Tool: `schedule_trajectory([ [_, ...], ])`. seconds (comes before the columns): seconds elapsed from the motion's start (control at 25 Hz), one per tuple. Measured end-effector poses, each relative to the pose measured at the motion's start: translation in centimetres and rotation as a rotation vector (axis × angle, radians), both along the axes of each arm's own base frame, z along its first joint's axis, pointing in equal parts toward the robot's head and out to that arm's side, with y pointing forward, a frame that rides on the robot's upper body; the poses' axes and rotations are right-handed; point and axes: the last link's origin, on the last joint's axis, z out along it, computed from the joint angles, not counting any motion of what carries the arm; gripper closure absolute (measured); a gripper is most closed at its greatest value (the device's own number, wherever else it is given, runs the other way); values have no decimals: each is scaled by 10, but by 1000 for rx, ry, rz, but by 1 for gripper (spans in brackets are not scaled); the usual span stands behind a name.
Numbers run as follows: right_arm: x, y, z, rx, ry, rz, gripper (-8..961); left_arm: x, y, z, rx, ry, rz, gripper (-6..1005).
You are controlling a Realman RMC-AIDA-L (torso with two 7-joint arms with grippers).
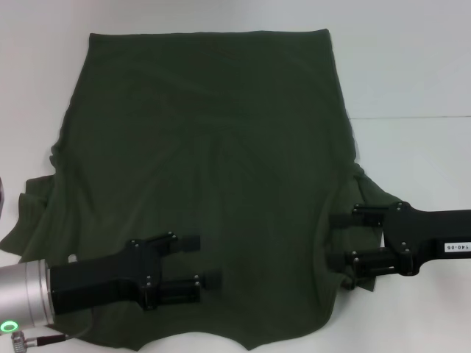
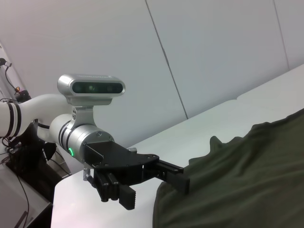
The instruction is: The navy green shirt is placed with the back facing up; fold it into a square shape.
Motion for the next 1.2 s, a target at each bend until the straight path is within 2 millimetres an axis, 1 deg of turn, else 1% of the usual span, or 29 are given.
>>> schedule_trajectory([
  [0.44, 0, 0, 0, 5, 2, 4, 75, 0, 1, 0, 4, -3, 1, 79],
  [0.6, -1, 1, 0, 14, 10, 2, 76, -1, 8, 4, 55, -19, 45, 80],
  [0.76, -2, 2, -1, 21, 21, -3, 76, -12, 20, 10, 135, -30, 160, 81],
  [0.8, -2, 2, -2, 21, 24, -4, 76, -18, 25, 16, 169, -34, 222, 81],
  [0.92, -4, 2, -5, 22, 28, -4, 77, -26, 31, 22, 204, -39, 286, 81],
  [1.2, -9, 5, -12, 29, 34, -8, 77, -55, 47, 44, 324, -27, 494, 82],
])
